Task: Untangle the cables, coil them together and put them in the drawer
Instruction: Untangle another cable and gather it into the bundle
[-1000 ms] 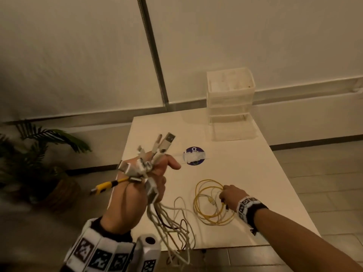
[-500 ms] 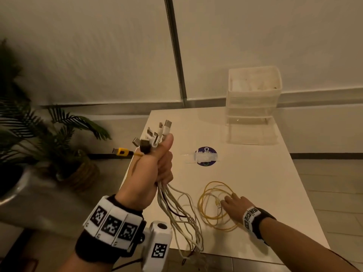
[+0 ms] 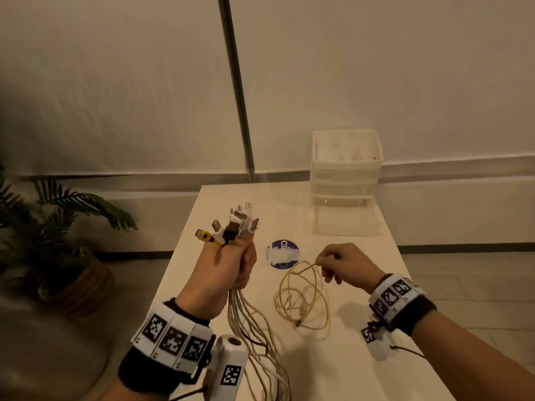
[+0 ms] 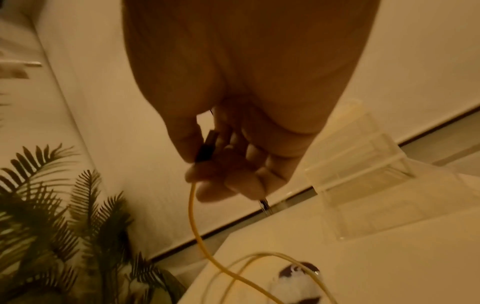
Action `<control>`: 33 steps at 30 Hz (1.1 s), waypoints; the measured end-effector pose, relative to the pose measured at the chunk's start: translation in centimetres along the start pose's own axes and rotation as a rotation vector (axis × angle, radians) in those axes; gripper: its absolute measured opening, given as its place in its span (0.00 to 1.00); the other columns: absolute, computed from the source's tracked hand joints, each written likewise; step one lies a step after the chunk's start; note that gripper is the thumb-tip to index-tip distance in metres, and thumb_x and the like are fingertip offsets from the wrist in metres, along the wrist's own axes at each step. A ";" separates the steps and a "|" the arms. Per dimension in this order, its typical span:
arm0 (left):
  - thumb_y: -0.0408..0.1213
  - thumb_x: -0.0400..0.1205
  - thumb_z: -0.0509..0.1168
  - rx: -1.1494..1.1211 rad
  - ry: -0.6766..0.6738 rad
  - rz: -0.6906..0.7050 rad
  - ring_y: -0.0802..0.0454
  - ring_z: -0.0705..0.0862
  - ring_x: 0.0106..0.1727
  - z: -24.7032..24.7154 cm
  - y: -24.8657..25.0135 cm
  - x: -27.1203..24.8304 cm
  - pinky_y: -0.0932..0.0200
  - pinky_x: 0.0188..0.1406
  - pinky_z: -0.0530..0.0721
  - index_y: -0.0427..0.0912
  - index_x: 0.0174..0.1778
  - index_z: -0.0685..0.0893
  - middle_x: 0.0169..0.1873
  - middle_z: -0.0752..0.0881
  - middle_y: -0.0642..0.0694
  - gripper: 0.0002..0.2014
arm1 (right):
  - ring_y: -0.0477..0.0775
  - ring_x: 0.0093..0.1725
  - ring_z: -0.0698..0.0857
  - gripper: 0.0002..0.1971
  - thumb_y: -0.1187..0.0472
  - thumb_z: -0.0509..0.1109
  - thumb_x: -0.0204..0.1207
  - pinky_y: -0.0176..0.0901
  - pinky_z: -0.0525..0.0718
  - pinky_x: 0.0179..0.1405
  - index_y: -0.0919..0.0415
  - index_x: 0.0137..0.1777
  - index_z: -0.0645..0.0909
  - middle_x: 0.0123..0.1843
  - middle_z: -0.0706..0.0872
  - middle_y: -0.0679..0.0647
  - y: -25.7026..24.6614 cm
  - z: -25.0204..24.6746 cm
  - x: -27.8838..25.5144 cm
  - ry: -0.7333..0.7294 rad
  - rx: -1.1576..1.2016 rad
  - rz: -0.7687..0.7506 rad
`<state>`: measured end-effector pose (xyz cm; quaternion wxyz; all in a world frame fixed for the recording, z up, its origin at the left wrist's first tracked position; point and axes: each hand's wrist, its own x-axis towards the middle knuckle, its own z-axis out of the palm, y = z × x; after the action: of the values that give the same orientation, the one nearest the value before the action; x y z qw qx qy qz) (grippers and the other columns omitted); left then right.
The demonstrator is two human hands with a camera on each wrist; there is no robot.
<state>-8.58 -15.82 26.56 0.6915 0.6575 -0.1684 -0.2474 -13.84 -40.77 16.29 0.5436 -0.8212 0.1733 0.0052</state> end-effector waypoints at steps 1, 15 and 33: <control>0.43 0.89 0.54 -0.007 -0.004 0.009 0.54 0.53 0.22 0.2 0.0 0.2 0.64 0.19 0.52 0.43 0.23 0.66 0.21 0.62 0.44 0.25 | 0.56 0.29 0.85 0.07 0.69 0.66 0.78 0.46 0.78 0.26 0.72 0.46 0.85 0.31 0.87 0.62 -0.8 -0.1 -0.3 0.050 0.140 0.002; 0.41 0.88 0.57 -0.085 -0.036 0.119 0.55 0.55 0.20 0.1 1.3 2.4 0.60 0.22 0.50 0.37 0.33 0.81 0.22 0.59 0.47 0.19 | 0.54 0.45 0.86 0.10 0.70 0.68 0.79 0.46 0.83 0.42 0.57 0.51 0.87 0.41 0.89 0.54 -14.7 -3.1 -3.1 0.143 0.247 -0.528; 0.59 0.72 0.57 -0.276 -0.075 0.108 0.59 0.66 0.17 0.6 3.0 3.2 0.67 0.15 0.65 0.53 0.66 0.85 0.22 0.67 0.47 0.29 | 0.51 0.24 0.76 0.14 0.59 0.61 0.84 0.45 0.78 0.26 0.70 0.44 0.81 0.27 0.79 0.55 -16.2 6.1 -4.3 0.135 0.323 -0.367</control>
<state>-5.91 -18.03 29.28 0.7808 0.5366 -0.1936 -0.2549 -12.04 -28.46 29.06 0.6467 -0.7400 0.0558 -0.1762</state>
